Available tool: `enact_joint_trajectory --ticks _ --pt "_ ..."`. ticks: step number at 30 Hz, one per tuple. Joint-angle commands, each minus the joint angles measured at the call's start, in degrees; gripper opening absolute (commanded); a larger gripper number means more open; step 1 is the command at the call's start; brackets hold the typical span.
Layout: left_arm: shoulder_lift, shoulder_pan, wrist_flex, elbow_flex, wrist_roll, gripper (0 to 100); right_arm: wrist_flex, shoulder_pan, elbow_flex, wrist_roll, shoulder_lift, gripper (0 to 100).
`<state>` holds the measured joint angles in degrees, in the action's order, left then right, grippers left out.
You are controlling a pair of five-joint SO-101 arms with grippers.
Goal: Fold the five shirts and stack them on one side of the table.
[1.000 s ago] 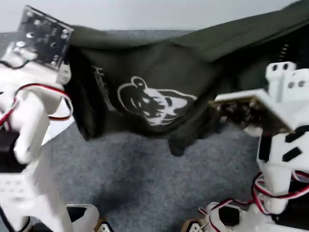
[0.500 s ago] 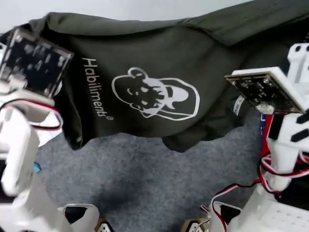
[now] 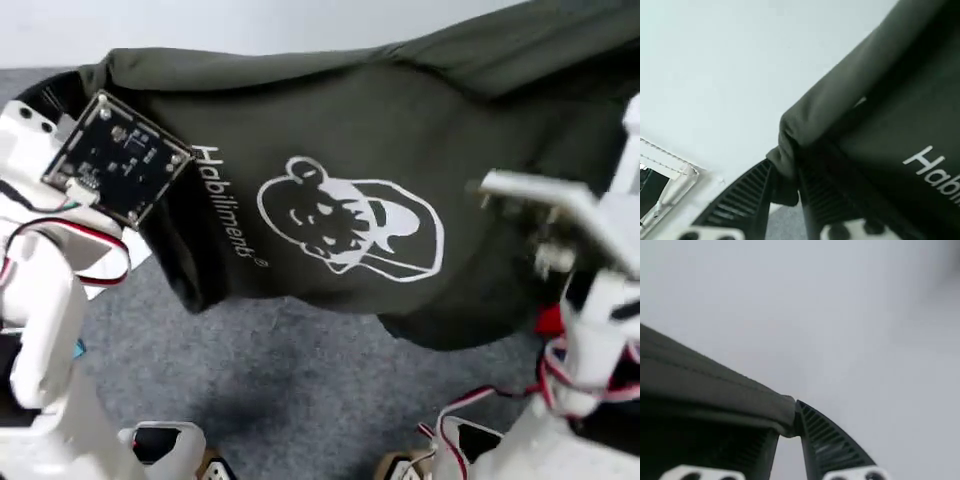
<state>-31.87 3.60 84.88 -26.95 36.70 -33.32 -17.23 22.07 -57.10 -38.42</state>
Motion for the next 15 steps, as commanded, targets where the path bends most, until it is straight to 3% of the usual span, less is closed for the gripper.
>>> enact_joint_trajectory --ticks 1,6,15 --pt "-0.18 0.62 0.53 1.45 0.53 2 1.36 -4.53 1.93 -0.35 2.59 1.0" --pt "-0.26 3.08 3.43 6.11 0.62 2 -2.68 -5.41 1.76 -0.35 3.82 1.0" --pt "-0.09 2.9 11.43 18.68 0.62 2 -24.48 6.29 -1.58 -0.7 4.0 1.0"
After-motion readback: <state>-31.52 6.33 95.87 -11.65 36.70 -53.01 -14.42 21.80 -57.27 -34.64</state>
